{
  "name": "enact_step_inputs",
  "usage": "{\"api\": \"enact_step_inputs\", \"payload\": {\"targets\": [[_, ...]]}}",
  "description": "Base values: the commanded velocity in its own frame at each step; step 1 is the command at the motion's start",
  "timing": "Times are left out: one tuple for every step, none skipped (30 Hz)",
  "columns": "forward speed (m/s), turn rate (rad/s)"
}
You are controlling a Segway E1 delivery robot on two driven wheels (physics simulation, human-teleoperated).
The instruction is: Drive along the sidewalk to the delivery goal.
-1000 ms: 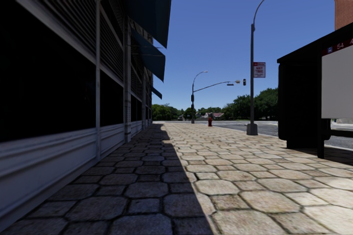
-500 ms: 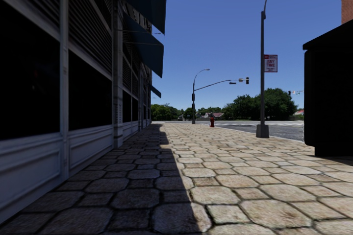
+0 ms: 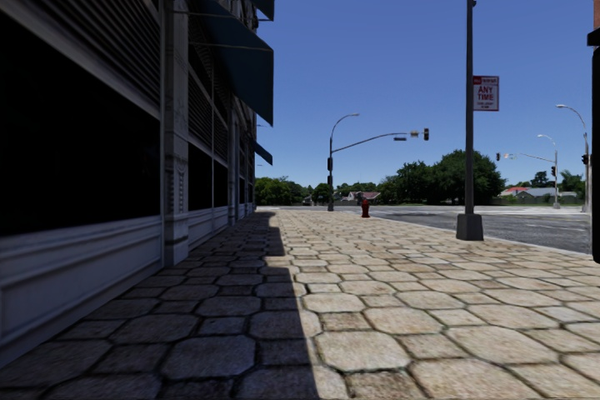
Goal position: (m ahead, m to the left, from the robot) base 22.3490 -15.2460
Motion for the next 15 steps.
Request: {"api": "enact_step_inputs", "payload": {"targets": [[2.0, 0.0], [2.0, 0.0], [2.0, 0.0], [2.0, 0.0], [2.0, 0.0], [2.0, 0.0], [2.0, 0.0], [2.0, 0.0], [2.0, 0.0], [2.0, 0.0], [2.0, 0.0], [2.0, 0.0], [2.0, 0.0], [2.0, 0.0], [2.0, 0.0]]}}
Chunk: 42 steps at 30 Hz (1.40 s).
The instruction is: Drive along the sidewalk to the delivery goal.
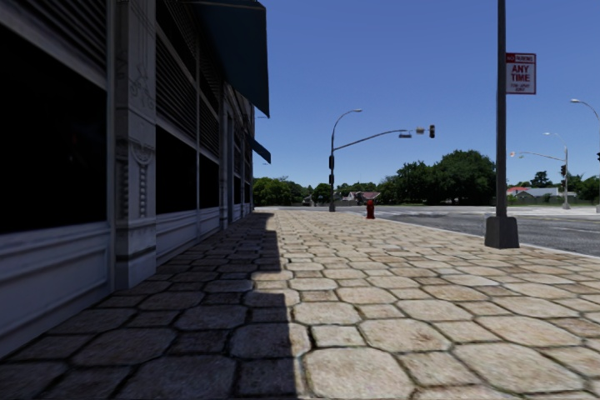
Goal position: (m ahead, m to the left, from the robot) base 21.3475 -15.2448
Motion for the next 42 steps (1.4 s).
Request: {"api": "enact_step_inputs", "payload": {"targets": [[2.0, 0.0], [2.0, 0.0], [2.0, 0.0], [2.0, 0.0], [2.0, 0.0], [2.0, 0.0], [2.0, 0.0], [2.0, 0.0], [2.0, 0.0], [2.0, 0.0], [2.0, 0.0], [2.0, 0.0], [2.0, 0.0], [2.0, 0.0], [2.0, 0.0], [2.0, 0.0], [2.0, 0.0], [2.0, 0.0], [2.0, 0.0], [2.0, 0.0], [2.0, 0.0], [2.0, 0.0], [2.0, 0.0], [2.0, 0.0], [2.0, 0.0], [2.0, 0.0], [2.0, 0.0], [2.0, 0.0], [2.0, 0.0], [2.0, 0.0], [2.0, 0.0], [2.0, 0.0], [2.0, 0.0], [2.0, 0.0], [2.0, 0.0], [2.0, 0.0], [2.0, 0.0], [2.0, 0.0], [2.0, 0.0], [2.0, 0.0], [2.0, 0.0], [2.0, 0.0]]}}
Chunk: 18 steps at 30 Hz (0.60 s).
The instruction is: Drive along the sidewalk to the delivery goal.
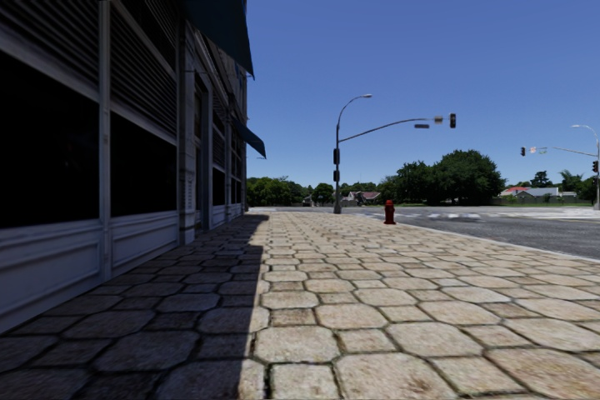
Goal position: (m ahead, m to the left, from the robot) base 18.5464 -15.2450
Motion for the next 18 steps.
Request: {"api": "enact_step_inputs", "payload": {"targets": [[2.0, 0.0], [2.0, 0.0], [2.0, 0.0], [2.0, 0.0], [2.0, 0.0], [2.0, 0.0], [2.0, 0.0], [2.0, 0.0], [2.0, 0.0], [2.0, 0.0], [2.0, 0.0], [2.0, 0.0], [2.0, 0.0], [2.0, 0.0], [2.0, 0.0], [2.0, 0.0], [2.0, 0.0], [2.0, 0.0]]}}
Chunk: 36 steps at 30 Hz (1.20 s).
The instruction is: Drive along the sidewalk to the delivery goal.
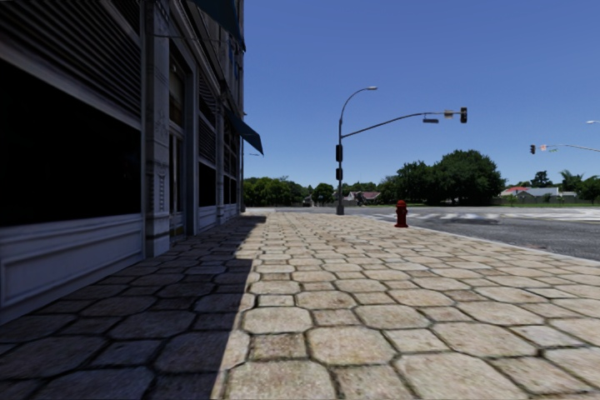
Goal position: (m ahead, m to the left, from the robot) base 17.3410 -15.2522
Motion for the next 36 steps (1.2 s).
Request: {"api": "enact_step_inputs", "payload": {"targets": [[2.0, 0.0], [2.0, 0.0], [2.0, 0.0], [2.0, 0.0], [2.0, 0.0], [2.0, 0.0], [2.0, 0.0], [2.0, 0.0], [2.0, 0.0], [2.0, 0.0], [2.0, 0.0], [2.0, 0.0], [2.0, 0.0], [2.0, 0.0], [2.0, 0.0], [2.0, 0.0], [2.0, 0.0], [2.0, 0.0], [2.0, 0.0], [2.0, 0.0], [2.0, 0.0], [2.0, 0.0], [2.0, 0.0], [2.0, 0.0], [2.0, 0.0], [2.0, 0.0], [2.0, 0.0], [2.0, 0.0], [2.0, 0.0], [2.0, 0.0], [2.0, 0.0], [2.0, 0.0], [2.0, 0.0], [2.0, 0.0], [2.0, 0.0], [2.0, 0.0]]}}
